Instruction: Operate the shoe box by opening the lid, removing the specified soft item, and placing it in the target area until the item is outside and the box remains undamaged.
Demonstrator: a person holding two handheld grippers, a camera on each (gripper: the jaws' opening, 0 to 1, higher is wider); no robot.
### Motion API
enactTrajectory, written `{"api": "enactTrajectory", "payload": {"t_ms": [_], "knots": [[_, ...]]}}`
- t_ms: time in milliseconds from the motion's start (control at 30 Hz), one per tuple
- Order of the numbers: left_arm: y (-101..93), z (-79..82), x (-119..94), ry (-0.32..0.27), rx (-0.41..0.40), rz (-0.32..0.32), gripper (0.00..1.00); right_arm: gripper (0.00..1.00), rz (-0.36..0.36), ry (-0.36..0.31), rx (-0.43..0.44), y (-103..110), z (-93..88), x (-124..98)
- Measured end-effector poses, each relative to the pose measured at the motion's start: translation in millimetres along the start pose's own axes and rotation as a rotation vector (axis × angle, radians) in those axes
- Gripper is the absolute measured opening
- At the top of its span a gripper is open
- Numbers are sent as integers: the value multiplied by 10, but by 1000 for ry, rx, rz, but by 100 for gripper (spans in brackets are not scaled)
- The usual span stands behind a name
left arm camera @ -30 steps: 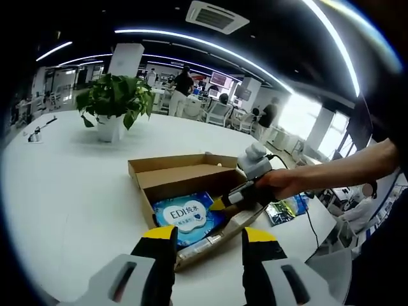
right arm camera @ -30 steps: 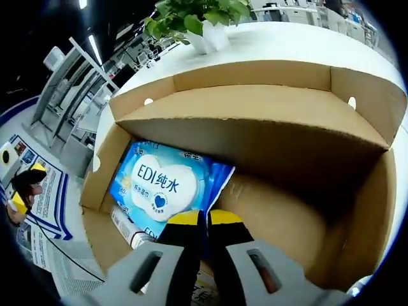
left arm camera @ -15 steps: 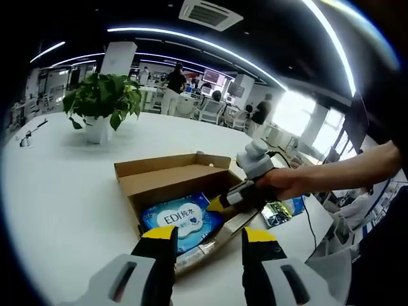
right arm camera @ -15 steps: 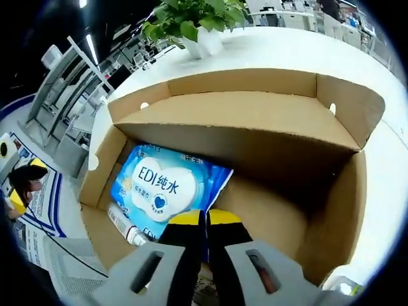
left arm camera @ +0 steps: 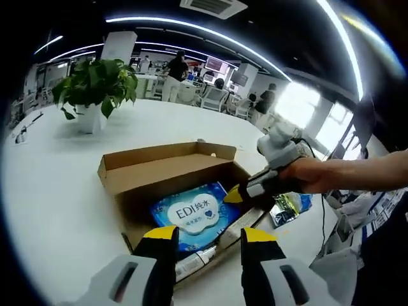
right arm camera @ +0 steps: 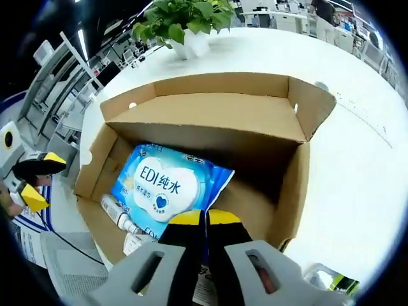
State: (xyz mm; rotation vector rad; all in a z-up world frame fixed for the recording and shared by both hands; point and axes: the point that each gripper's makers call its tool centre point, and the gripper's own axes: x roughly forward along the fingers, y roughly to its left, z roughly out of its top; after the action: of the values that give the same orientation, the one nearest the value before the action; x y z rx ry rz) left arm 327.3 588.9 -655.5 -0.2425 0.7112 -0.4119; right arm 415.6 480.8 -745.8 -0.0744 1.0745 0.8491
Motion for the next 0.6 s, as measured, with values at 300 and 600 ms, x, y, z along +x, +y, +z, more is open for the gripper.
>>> {"api": "enactTrajectory", "payload": {"t_ms": [300,600], "knots": [[196,-178,304,132,-35,86,39,0,3,-4,1,-6,5,-33],[376,-392,528,238,-94,144,39,0,3,-16,20,-15,-10,-55]]}}
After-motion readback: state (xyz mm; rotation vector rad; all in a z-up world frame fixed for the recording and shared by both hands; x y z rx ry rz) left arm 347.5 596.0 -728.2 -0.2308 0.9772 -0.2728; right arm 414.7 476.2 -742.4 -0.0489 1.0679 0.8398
